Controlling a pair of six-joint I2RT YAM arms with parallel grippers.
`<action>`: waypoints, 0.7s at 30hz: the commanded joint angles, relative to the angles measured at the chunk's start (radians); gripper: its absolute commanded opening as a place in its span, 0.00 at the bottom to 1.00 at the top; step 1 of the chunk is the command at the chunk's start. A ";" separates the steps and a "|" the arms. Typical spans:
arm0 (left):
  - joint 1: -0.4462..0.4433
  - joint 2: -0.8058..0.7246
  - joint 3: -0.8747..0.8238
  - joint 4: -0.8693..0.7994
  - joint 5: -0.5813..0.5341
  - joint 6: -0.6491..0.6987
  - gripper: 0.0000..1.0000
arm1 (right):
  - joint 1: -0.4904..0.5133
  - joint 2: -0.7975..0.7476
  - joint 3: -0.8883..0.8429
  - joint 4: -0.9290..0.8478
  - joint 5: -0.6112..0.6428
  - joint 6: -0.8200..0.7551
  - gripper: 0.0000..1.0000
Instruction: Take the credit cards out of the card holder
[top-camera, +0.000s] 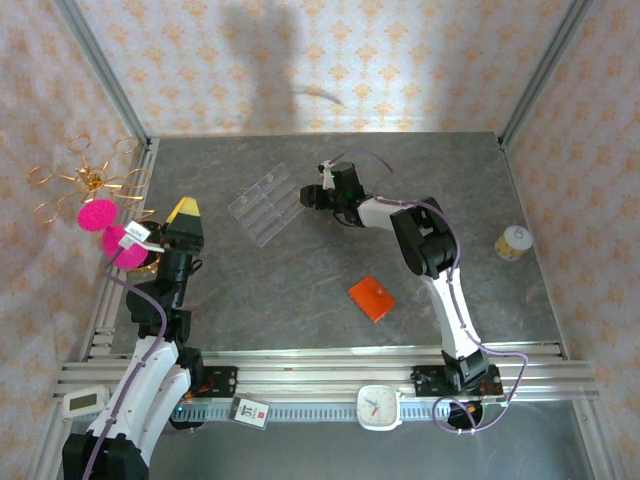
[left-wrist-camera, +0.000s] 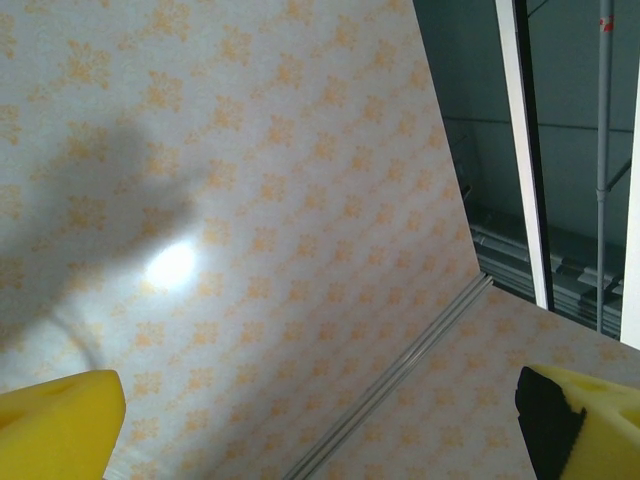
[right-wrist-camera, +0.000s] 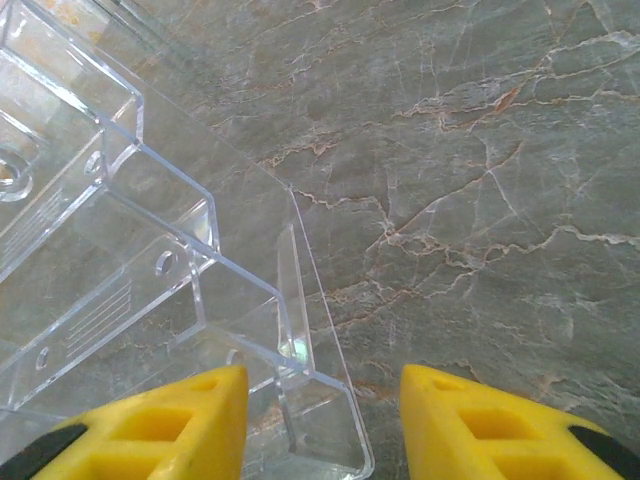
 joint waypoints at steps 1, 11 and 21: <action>0.007 -0.016 0.015 -0.016 0.040 0.012 0.99 | 0.015 0.043 0.038 -0.040 0.029 -0.008 0.43; 0.002 -0.025 0.024 -0.099 0.063 0.047 0.96 | 0.045 0.042 0.054 -0.085 0.127 -0.014 0.26; -0.050 -0.025 0.039 -0.193 0.037 0.111 0.94 | 0.083 -0.130 -0.181 0.021 0.360 0.057 0.12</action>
